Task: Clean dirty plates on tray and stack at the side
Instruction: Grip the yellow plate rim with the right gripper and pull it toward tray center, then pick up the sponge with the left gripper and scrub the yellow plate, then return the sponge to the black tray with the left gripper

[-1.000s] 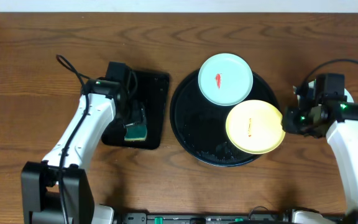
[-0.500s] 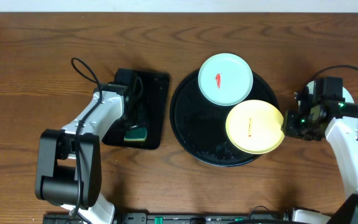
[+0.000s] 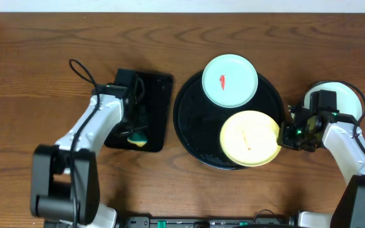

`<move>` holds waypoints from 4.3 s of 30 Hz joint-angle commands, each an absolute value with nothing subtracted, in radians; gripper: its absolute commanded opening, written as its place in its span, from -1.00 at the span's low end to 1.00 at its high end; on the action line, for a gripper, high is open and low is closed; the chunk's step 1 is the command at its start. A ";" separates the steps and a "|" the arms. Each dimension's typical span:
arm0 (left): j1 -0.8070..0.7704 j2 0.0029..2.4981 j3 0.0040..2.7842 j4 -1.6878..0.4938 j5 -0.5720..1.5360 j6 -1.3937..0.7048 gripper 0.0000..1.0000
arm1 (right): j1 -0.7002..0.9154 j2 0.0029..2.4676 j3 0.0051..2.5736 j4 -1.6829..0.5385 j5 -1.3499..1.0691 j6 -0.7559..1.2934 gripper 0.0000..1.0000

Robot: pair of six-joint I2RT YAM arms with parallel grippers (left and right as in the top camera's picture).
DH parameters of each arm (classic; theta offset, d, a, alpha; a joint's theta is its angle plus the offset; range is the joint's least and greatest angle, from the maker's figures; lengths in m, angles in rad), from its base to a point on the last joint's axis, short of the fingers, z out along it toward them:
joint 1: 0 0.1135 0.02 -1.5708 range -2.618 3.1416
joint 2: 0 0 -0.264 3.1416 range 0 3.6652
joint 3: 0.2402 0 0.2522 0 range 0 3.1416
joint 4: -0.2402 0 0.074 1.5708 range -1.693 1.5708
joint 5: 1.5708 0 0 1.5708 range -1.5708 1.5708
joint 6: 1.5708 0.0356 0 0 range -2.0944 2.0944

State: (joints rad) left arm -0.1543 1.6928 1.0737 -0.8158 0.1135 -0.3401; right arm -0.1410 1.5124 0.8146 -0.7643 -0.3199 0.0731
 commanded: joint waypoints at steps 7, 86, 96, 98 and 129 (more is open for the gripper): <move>-0.154 1.478 1.106 -0.874 0.197 -0.342 -0.85 | -0.021 1.444 0.816 -0.767 -0.487 0.060 -0.97; -0.767 1.977 1.212 -0.299 0.408 -0.762 -0.85 | 0.295 1.604 0.794 -0.545 -0.068 0.410 -0.98; -0.757 2.014 1.213 -0.513 0.062 -0.687 -0.85 | 0.295 1.604 0.794 -0.546 -0.068 0.410 -0.98; -0.755 2.012 1.220 -0.579 -0.090 -0.665 -0.85 | 0.295 1.604 0.794 -0.545 -0.068 0.410 -0.98; -0.373 1.700 1.518 -1.100 -0.113 -0.433 -0.84 | 0.297 1.399 0.848 -0.618 -0.009 0.275 -0.97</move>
